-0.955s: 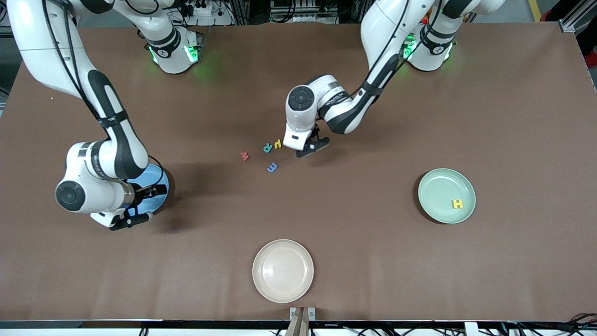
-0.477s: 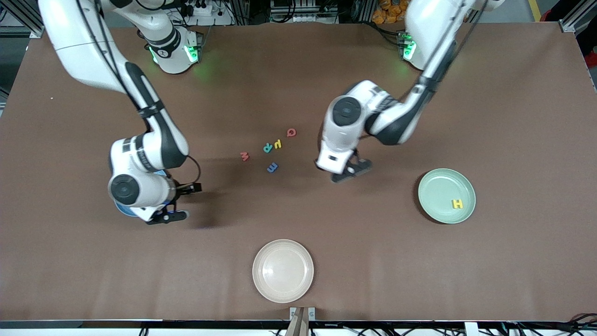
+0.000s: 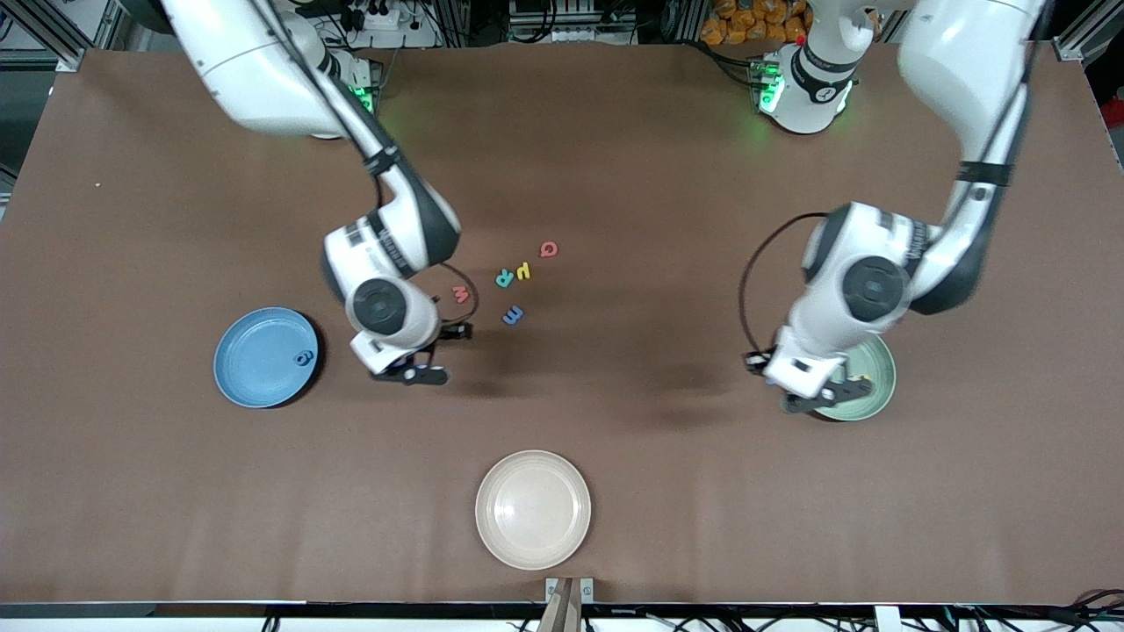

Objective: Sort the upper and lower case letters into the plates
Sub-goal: 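Drop the blue W on the green plate while the right gripper reaches letters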

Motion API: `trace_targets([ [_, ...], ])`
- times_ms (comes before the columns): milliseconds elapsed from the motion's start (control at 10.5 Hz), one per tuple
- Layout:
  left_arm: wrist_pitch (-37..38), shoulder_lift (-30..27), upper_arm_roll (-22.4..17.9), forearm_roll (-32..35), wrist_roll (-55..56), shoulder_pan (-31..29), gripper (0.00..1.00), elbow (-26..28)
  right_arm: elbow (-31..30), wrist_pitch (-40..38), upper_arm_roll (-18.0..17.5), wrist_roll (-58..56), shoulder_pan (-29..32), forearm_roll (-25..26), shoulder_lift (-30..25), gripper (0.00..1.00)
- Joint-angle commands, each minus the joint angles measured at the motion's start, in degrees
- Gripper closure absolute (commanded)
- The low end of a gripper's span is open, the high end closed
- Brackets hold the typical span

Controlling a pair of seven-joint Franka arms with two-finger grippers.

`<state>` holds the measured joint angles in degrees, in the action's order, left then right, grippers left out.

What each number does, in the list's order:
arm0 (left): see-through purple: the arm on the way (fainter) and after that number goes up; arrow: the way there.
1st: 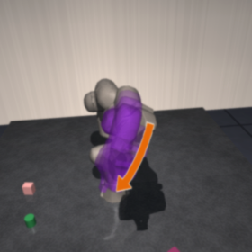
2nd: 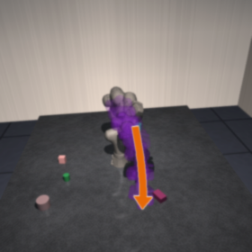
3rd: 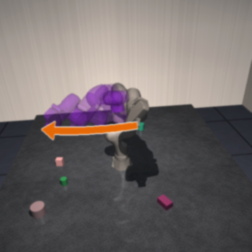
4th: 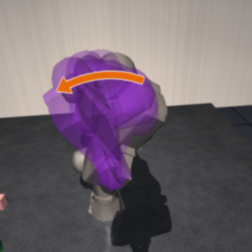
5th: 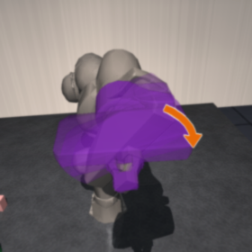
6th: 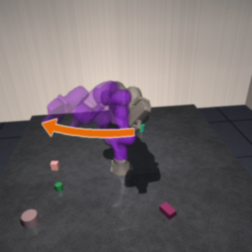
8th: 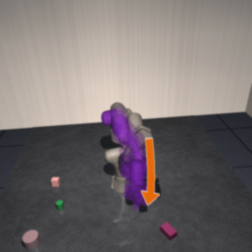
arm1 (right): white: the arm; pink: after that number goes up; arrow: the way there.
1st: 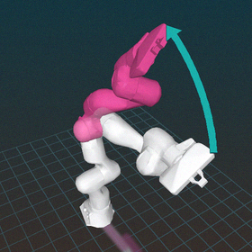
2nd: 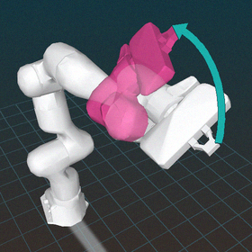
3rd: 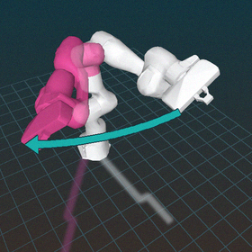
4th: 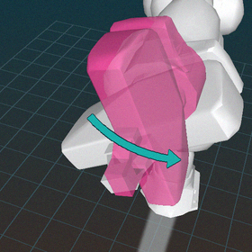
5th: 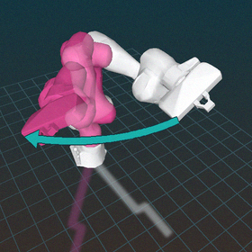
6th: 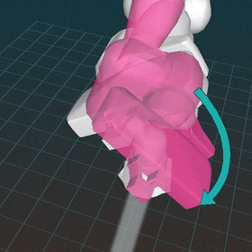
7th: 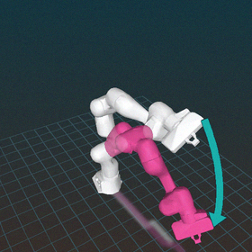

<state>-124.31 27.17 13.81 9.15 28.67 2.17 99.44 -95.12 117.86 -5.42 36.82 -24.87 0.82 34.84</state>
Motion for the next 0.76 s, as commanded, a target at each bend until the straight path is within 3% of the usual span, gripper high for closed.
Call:
trace_targets([
  [0, 0.8, -1.1, 1.1, 0.9, -9.8, -6.6, 1.0, 2.8, 1.3, -0.3, 0.4, 10.6, -3.4, -0.4, -0.6, 0.0],
  [191, 0.2, -0.1, 1.1, 0.9, -16.2, -11.6, 1.0, 4.4, 1.8, 0.4, 0.5, 21.0, -7.9, -0.3, -0.6, 0.0],
  [382, -1.5, 2.9, 1.1, 0.9, -17.7, -14.8, 1.0, 4.5, 1.2, 6.2, 0.5, 30.5, -10.7, -0.4, 0.4, 0.0],
  [477, -1.9, 3.7, 1.0, 0.9, -17.6, -14.7, 0.85, 4.4, 1.2, 6.8, 0.5, 34.3, -10.8, -1.0, 0.5, 0.0],
  [573, -1.9, 3.7, 1.0, 0.9, -17.7, -14.9, 0.36, 4.4, 0.7, 7.7, 0.5, 36.2, -11.1, -3.8, 0.4, 0.0],
  [668, -1.9, 3.7, 1.0, 0.9, -17.7, -14.8, 0.0, 4.4, -1.5, 9.6, 0.4, 36.2, -11.2, -4.9, 0.3, 0.0],
])
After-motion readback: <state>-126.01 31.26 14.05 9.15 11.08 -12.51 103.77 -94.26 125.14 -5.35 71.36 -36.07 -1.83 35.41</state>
